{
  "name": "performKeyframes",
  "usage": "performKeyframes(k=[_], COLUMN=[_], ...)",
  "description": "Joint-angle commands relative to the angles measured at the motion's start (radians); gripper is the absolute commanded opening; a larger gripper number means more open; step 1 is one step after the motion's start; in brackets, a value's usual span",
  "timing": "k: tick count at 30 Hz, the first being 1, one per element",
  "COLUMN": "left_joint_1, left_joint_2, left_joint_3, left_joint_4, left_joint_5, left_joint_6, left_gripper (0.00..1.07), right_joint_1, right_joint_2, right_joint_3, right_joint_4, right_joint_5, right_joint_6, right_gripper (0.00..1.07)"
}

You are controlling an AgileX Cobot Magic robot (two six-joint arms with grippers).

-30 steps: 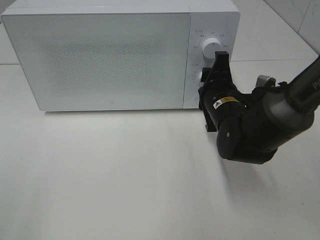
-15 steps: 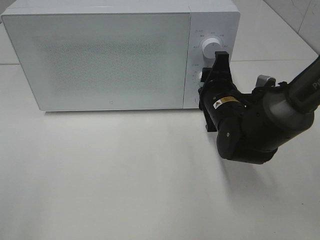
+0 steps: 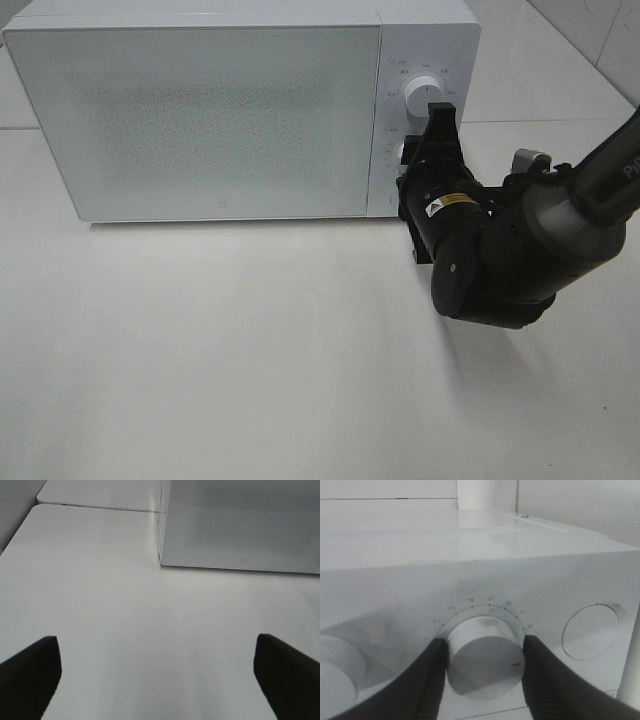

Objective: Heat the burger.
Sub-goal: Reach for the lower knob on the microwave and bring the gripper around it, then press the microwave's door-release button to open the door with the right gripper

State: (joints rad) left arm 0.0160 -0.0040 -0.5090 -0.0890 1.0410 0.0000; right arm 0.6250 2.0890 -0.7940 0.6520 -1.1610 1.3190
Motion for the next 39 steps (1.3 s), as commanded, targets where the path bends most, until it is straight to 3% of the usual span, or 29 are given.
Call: performKeyframes(k=[1,14,24,39], left_joint_1=[0.002,0.002,0.002,0.002], left_joint_2=[-0.020,-0.020,-0.020,-0.020], left_joint_3=[0.004,0.004,0.004,0.004], left_joint_4=[-0.002,-0.001,-0.001,-0.001], left_joint_5=[-0.008,-0.008,-0.008,-0.008], left_joint_6=[0.000,0.000,0.000,0.000], left_gripper=[1.00,1.00,1.00,1.00], right_joint_1=[-0.010,-0.010,-0.010,-0.010], right_joint_2=[-0.014,-0.014,-0.045,-0.254], right_joint_3=[-0.035,-0.035,0.017,0.263], right_joint_4=[-0.007,0.062,0.003,-0.075], right_joint_5=[-0.202,-0.134,-0.048,0.149], right_joint_6=[-0.033,-0.088,-0.095,-0.204], right_gripper=[0.37,0.69,0.71,0.71])
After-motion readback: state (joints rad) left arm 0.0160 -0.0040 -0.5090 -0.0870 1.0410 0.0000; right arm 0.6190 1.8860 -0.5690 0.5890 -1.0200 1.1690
